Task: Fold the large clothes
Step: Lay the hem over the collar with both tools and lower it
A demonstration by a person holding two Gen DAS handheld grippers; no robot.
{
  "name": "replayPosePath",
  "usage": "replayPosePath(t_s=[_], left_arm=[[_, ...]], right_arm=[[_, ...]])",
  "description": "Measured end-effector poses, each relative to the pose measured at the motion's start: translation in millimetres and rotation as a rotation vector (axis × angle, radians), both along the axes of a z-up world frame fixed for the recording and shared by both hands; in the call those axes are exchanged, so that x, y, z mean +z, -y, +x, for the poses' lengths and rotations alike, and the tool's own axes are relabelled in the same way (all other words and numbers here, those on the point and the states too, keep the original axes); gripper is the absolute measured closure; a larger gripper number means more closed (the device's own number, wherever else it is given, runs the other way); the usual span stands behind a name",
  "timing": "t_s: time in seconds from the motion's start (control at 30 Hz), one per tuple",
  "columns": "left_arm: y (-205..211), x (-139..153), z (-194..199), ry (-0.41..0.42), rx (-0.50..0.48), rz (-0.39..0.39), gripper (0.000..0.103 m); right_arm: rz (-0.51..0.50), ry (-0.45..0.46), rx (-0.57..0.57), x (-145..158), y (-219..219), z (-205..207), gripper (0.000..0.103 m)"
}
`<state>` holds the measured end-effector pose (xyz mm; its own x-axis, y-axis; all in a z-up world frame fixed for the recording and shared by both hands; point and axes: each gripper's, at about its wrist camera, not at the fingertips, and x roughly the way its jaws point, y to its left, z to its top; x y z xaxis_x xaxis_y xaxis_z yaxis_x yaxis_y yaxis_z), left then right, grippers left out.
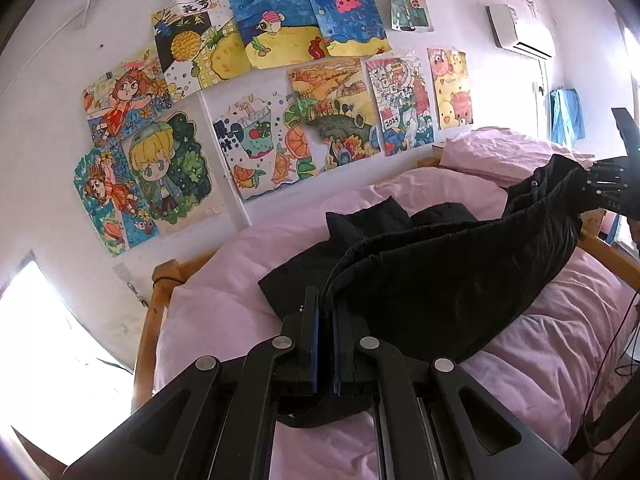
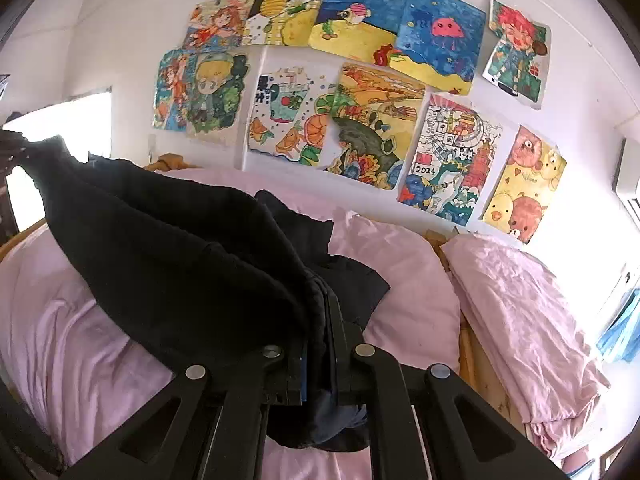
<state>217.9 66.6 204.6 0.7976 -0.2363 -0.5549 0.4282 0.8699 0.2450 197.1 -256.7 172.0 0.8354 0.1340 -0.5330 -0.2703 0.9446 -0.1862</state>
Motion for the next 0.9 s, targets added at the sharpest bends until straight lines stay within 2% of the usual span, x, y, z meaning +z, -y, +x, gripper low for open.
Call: replayPosePath(t_s=[0.23,0.47,0.73,0.9], left_arm=[[1.0,-1.7,16.4,0.001,0.025,-0.004,0.099],[7.4,-4.7,46.3,0.048,0.061,-0.007,0.099],[17.7,-12.9,96.0,0.089,0.123,-0.03,0.099],[22.1,-16.6,122.4,0.121,0.163,-0.039,0.099]], right_arm=[[-0.004,0.016,-0.014,-1.7,-2.3,20.9,0.096],[-0.01,0.04,-0.049,-7.2,-2.5,57.7,0.096],[-0.032,0.054,-0.06,-18.9,0.7,100.5,0.096],[-0.045,0.097,-0.058,-21.6,2.7,121.2,0.096]])
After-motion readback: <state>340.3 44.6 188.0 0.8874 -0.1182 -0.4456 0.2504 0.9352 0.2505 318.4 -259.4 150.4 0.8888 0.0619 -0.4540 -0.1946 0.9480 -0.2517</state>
